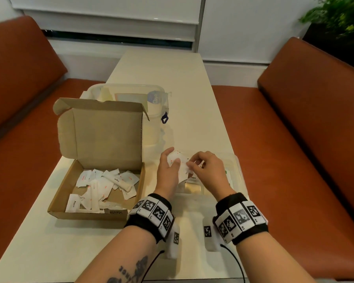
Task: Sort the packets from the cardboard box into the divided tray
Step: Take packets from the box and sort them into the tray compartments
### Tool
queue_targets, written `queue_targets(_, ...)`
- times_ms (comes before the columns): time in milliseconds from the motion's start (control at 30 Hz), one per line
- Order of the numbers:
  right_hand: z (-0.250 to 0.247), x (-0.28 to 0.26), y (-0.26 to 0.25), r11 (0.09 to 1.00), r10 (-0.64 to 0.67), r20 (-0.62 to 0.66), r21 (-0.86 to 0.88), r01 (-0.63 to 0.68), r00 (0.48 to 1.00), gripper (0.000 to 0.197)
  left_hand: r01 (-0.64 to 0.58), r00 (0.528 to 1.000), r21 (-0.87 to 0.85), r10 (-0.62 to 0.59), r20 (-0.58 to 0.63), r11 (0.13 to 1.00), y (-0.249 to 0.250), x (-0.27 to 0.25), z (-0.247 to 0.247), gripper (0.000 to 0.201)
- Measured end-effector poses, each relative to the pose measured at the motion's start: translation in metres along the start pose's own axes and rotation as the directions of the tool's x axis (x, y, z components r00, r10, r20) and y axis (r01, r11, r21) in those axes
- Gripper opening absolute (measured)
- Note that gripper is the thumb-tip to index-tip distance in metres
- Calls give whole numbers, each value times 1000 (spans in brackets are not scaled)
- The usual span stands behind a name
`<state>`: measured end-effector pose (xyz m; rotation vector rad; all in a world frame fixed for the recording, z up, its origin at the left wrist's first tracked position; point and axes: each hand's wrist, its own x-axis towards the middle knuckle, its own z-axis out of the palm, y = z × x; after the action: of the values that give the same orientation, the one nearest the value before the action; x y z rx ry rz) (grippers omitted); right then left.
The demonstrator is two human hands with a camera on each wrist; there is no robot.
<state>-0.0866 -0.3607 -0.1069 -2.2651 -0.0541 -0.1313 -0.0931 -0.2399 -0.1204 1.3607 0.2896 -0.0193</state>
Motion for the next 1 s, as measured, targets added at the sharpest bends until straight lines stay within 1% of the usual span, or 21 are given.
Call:
queue_targets(67, -1, -7, -1, 999, 11, 19, 43, -12, 1000, 13, 29, 999, -50, -30, -21, 998, 2, -1, 4, 33)
queue_targets(167, -2, -17, -3, 989, 55, 87, 135, -66, 995, 26, 66, 996, -82, -71, -52, 994, 4, -4, 10, 32)
queue_targets(267, -3, -21, -6, 970, 98, 110, 211, -119, 989, 30, 69, 994, -112, -78, -76, 991, 3, -7, 13, 33)
queue_targets(333, -3, -22, -8, 957, 110, 124, 253, -139, 986, 31, 43, 994, -140, -56, -91, 989, 2, -9, 14, 37)
queue_targets(433, -3, -24, -12, 937, 126, 157, 305, -170, 980, 33, -23, 994, -126, 9, -107, 992, 3, -9, 11, 40)
queue_targets(533, -3, -24, -14, 907, 179, 169, 352, -229, 969, 36, -21, 997, -129, 11, -82, 991, 4, -8, 11, 34)
queue_targets(600, -3, -23, -15, 882, 217, 175, 386, -270, 960, 37, 7, 998, -154, -17, -60, 988, 5, -5, 13, 33)
queue_targets(700, -6, -22, -16, 866, 241, 177, 406, -294, 954, 33, 52, 999, -206, -53, 1, 977, 6, -1, 12, 30)
queue_targets(767, -9, -20, -15, 874, 258, 144, 387, -294, 955, 25, 87, 996, -223, -80, 42, 971, 6, 1, 10, 26)
queue_targets(833, -12, -17, -12, 881, 281, 77, 374, -289, 957, 16, 124, 990, -240, -105, 92, 963, 6, 3, 8, 21)
queue_targets(900, -14, -15, -9, 868, 309, 29, 399, -294, 951, 11, 178, 977, -257, -140, 159, 950, 3, 4, 8, 17)
queue_targets(933, -13, -15, -8, 857, 326, 17, 417, -303, 945, 11, 204, 970, -264, -158, 186, 943, 2, 4, 7, 17)
queue_targets(1000, -11, -15, -7, 834, 352, 10, 452, -318, 936, 9, 214, 963, -243, -162, 216, 946, -1, 6, 4, 22)
